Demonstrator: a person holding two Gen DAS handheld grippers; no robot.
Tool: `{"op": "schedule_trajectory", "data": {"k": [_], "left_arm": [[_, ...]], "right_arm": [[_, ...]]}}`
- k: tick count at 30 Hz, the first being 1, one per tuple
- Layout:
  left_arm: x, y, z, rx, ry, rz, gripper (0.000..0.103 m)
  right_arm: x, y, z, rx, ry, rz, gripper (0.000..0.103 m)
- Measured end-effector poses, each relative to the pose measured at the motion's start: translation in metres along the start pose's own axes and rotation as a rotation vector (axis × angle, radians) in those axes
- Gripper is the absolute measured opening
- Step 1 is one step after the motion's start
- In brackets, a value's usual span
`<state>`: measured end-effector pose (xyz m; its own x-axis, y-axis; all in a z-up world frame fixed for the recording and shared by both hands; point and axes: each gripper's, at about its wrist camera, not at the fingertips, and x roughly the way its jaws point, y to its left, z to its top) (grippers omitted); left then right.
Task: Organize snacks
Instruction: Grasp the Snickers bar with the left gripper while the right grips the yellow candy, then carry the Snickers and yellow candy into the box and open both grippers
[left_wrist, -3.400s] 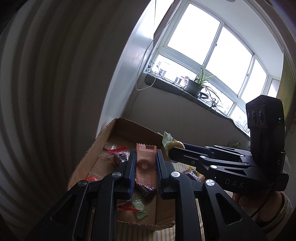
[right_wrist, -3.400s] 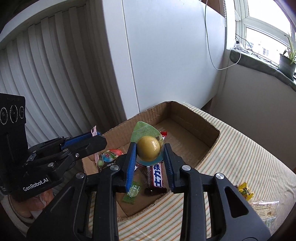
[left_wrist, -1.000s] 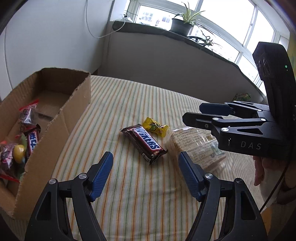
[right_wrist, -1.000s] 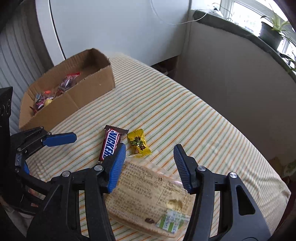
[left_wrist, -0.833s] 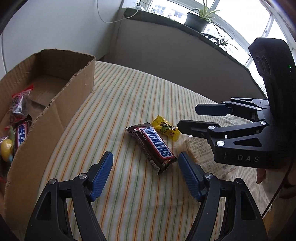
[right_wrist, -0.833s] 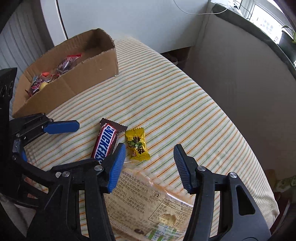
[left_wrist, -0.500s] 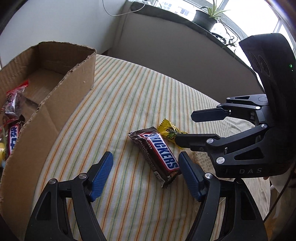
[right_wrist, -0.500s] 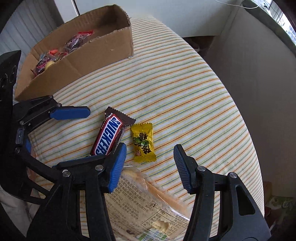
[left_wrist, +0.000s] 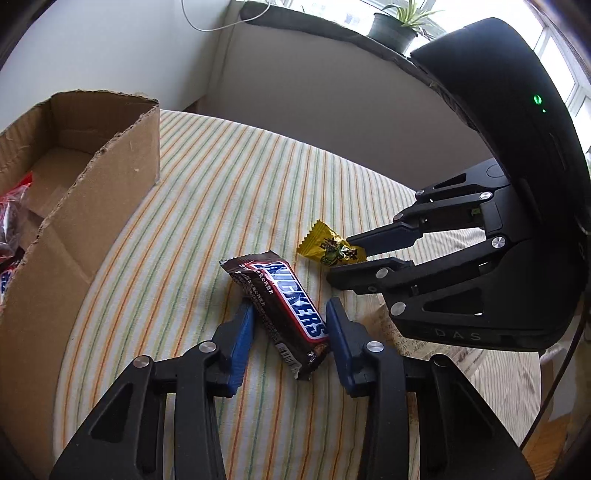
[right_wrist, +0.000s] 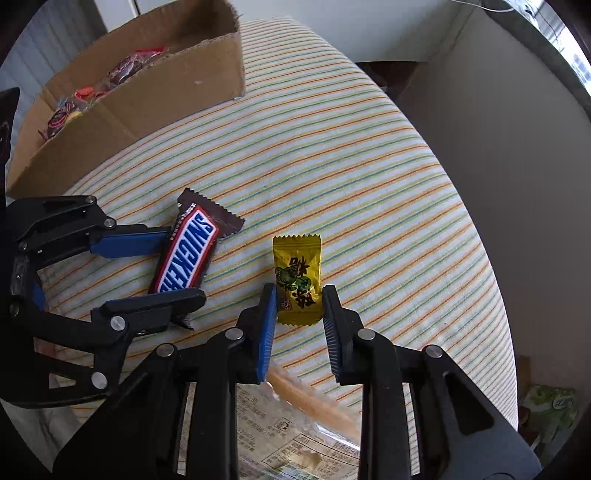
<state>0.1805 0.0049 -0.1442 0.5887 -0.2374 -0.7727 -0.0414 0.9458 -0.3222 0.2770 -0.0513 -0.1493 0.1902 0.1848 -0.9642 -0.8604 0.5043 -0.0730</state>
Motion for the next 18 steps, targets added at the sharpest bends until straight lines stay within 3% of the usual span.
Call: {"op": "schedule_trajectory", "data": {"k": [12,18], "left_arm": [[-0.015,0.004,-0.004,-0.014,-0.068,-0.029,0.031],[-0.028,0.005,-0.005,0.009,-0.133,-0.054,0.031]], "right_arm": [[-0.046,-0.019,-0.034,0.157,-0.169,-0.003,0.025],[-0.060,-0.015,-0.060,0.276,-0.299,0.008,0.025]]}}
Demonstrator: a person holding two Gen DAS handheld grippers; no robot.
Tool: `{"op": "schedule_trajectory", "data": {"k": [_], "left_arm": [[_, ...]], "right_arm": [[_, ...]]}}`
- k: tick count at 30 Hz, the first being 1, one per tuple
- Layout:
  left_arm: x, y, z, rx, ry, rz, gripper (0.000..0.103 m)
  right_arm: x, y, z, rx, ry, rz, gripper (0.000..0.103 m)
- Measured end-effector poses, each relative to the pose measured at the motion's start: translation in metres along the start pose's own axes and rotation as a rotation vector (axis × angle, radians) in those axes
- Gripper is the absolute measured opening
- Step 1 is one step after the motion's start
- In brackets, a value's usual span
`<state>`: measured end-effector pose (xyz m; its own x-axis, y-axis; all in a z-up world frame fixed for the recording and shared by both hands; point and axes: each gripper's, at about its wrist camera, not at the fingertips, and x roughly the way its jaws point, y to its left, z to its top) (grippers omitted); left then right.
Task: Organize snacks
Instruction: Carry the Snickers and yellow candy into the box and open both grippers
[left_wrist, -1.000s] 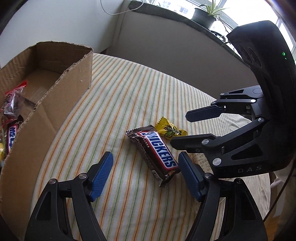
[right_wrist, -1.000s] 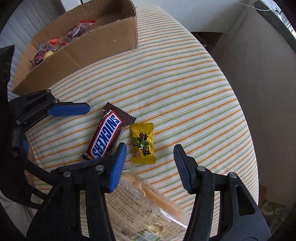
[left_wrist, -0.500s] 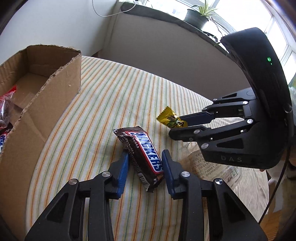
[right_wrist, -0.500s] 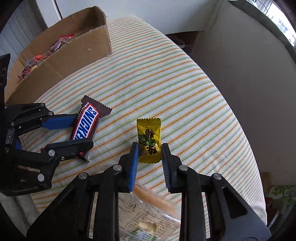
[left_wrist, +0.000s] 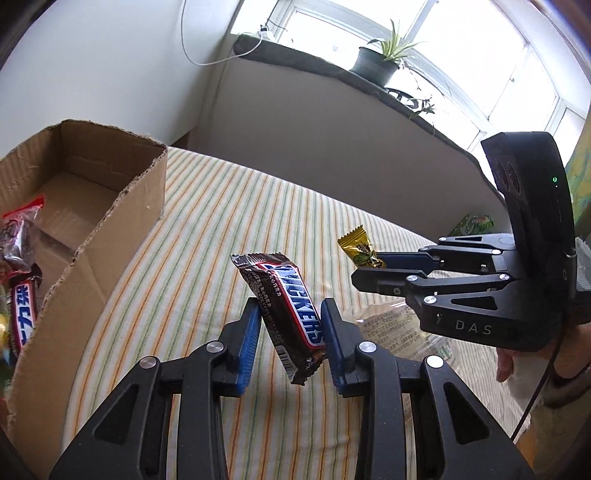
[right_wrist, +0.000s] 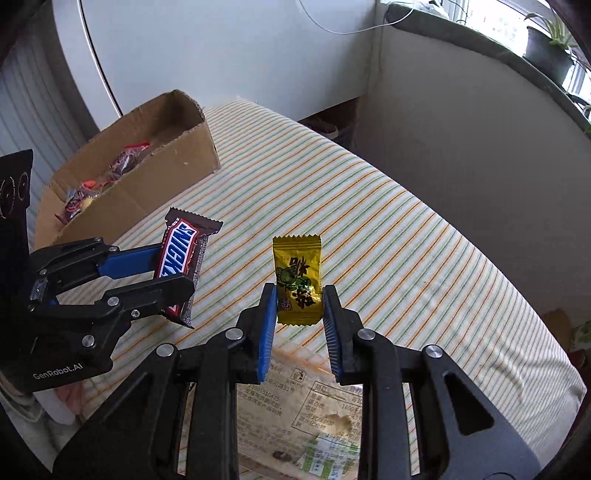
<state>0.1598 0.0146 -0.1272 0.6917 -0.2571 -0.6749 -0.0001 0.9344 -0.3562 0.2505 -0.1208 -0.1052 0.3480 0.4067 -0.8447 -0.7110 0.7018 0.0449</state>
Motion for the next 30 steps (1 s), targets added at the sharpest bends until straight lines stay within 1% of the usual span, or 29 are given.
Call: {"op": "schedule_trajectory", "data": {"k": [1,5,6,9,12,16,20,23,24,30], "left_arm": [[-0.001,-0.005,0.002,0.006,-0.007,0.005,0.031],[-0.012,-0.002,0.002,0.012,-0.032,-0.007,0.031],[-0.010,-0.007,0.007,0.014,-0.039,-0.011,0.031],[-0.024,-0.012,0.010,0.039,-0.073,-0.022,0.031],[-0.049,-0.020,0.015,0.080,-0.125,-0.043,0.031],[-0.096,-0.034,0.017,0.158,-0.219,-0.072,0.031],[-0.149,-0.045,0.015,0.231,-0.321,-0.109,0.031],[-0.178,-0.048,0.012,0.252,-0.369,-0.134,0.031],[-0.177,-0.053,0.020,0.254,-0.378,-0.140,0.031],[-0.197,-0.048,0.012,0.260,-0.400,-0.160,0.031]], "right_arm": [[-0.005,0.001,-0.003,0.020,-0.023,-0.002,0.025],[-0.028,0.002,-0.018,0.105,-0.103,-0.011,0.025],[-0.033,0.004,-0.021,0.123,-0.119,-0.016,0.025],[-0.042,0.012,-0.031,0.155,-0.161,-0.037,0.025],[-0.074,0.022,-0.034,0.174,-0.219,-0.076,0.025],[-0.128,0.040,-0.032,0.182,-0.315,-0.137,0.025],[-0.177,0.067,-0.034,0.157,-0.392,-0.185,0.025],[-0.197,0.087,-0.036,0.138,-0.419,-0.207,0.025],[-0.198,0.095,-0.034,0.135,-0.423,-0.214,0.025],[-0.201,0.115,-0.037,0.129,-0.414,-0.224,0.025]]}}
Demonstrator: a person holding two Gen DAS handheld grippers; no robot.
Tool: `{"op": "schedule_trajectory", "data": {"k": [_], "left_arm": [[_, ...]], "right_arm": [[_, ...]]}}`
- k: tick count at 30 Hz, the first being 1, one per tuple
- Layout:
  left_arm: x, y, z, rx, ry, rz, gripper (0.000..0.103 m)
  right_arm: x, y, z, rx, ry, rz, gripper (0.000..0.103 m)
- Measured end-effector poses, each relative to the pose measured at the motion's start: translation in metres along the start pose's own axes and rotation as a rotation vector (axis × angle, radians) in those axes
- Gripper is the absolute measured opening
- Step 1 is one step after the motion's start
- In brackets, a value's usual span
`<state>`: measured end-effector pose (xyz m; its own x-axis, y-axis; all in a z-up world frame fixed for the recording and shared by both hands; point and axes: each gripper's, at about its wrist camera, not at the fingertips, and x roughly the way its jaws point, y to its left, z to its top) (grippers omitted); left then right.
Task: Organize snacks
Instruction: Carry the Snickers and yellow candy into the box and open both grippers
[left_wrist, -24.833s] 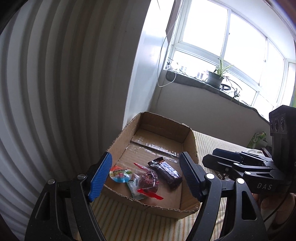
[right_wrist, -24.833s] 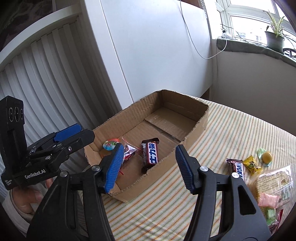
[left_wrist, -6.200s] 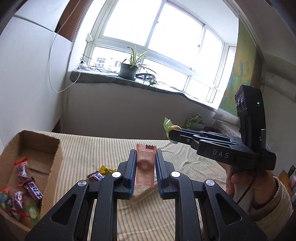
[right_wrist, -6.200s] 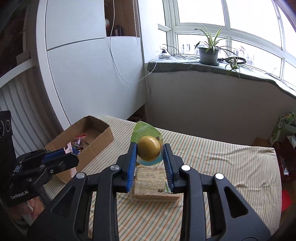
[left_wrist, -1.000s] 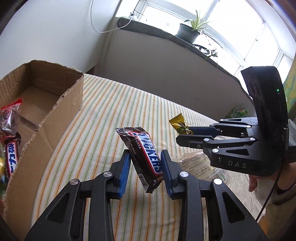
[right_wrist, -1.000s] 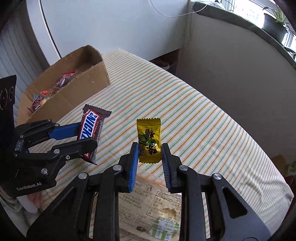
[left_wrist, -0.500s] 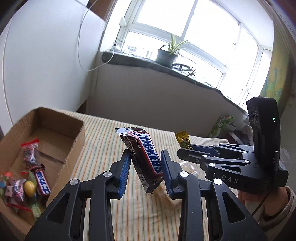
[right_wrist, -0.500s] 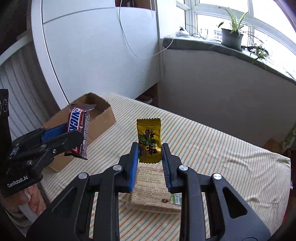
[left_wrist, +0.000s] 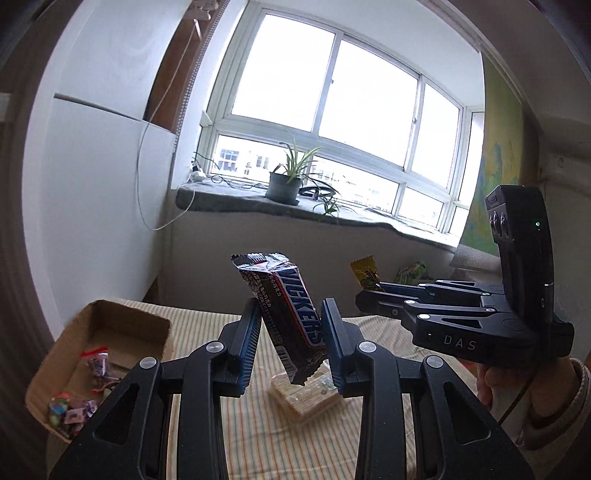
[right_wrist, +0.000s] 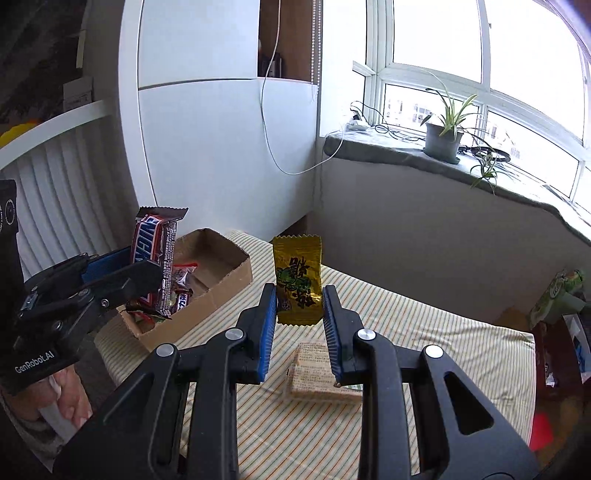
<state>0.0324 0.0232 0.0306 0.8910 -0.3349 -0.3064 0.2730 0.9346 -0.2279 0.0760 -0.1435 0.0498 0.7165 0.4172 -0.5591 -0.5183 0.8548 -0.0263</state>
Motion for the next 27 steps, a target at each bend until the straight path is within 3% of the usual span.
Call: {"op": "schedule_trajectory", "data": {"k": [12,21,27], "left_arm": [[-0.019,0.046,-0.010,-0.056,0.001,0.036,0.031],[-0.049,0.134,-0.018,-0.119,-0.007,0.208,0.031],[-0.053,0.174,-0.024,-0.164,0.005,0.261,0.031]], "right_arm": [[0.054,0.056,0.002,-0.036,0.060,0.080,0.025],[0.120,0.137,0.017,-0.097,0.086,0.219,0.025],[0.146,0.157,0.018,-0.113,0.108,0.253,0.025]]}}
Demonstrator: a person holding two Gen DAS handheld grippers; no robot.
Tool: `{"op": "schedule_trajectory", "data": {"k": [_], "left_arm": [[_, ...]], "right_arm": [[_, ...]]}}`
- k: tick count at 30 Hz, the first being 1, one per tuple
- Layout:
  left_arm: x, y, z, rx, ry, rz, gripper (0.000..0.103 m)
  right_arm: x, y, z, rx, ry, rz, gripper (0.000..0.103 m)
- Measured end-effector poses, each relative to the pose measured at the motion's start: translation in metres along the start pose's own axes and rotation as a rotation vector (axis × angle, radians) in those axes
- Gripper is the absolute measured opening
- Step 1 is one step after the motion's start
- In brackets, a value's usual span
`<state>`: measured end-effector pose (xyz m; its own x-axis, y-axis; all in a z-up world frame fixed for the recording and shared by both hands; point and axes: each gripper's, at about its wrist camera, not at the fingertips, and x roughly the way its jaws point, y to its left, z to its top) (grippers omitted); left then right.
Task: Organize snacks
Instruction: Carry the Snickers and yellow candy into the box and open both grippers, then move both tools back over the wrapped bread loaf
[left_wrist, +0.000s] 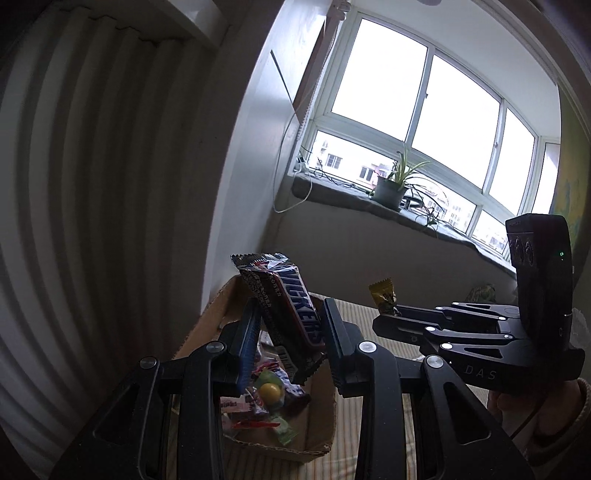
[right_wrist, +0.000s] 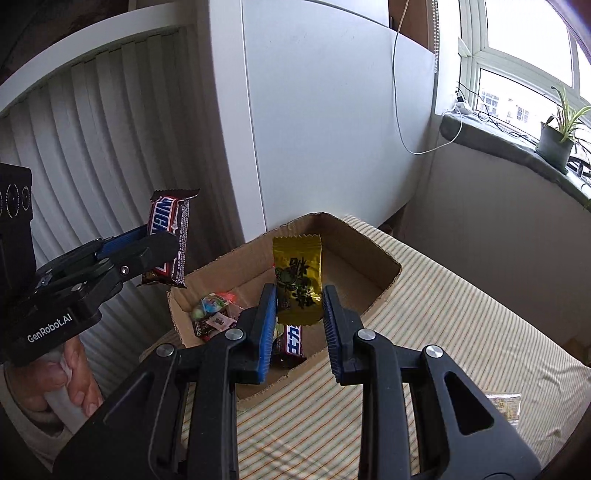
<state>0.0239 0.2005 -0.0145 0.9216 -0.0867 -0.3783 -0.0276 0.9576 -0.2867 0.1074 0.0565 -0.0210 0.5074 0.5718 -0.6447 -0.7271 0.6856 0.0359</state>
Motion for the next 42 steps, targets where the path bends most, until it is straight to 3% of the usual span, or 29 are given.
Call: {"op": "schedule_trajectory", "data": {"k": [19,20,21,23,24,25,35,42], "left_arm": [[0.050,0.025,-0.023,-0.029,0.135,0.000,0.032],[0.054,0.025,-0.023,-0.029,0.152,-0.005,0.032],[0.056,0.026,-0.024,-0.027,0.164,-0.004,0.032],[0.059,0.027,-0.026,-0.017,0.171,0.016,0.045],[0.059,0.029,-0.028,-0.013,0.170,0.034,0.065],[0.061,0.028,-0.028,-0.013,0.161,0.050,0.075],[0.045,0.041,-0.027,-0.069,0.145,0.094,0.075],[0.034,0.029,-0.024,-0.041,0.132,0.092,0.075]], "right_arm": [[0.079,-0.015,0.006,0.007,0.070,0.046,0.026],[0.086,-0.016,0.005,0.006,0.088,0.052,0.036],[0.092,-0.016,0.003,0.003,0.107,0.046,0.054],[0.099,-0.019,-0.002,0.006,0.112,0.014,0.060],[0.099,-0.021,-0.005,0.017,0.113,0.019,0.060],[0.098,-0.023,-0.008,0.029,0.111,0.023,0.060],[0.077,-0.013,-0.017,0.039,0.083,0.035,0.060],[0.067,-0.009,-0.020,0.042,0.067,0.055,0.060]]}}
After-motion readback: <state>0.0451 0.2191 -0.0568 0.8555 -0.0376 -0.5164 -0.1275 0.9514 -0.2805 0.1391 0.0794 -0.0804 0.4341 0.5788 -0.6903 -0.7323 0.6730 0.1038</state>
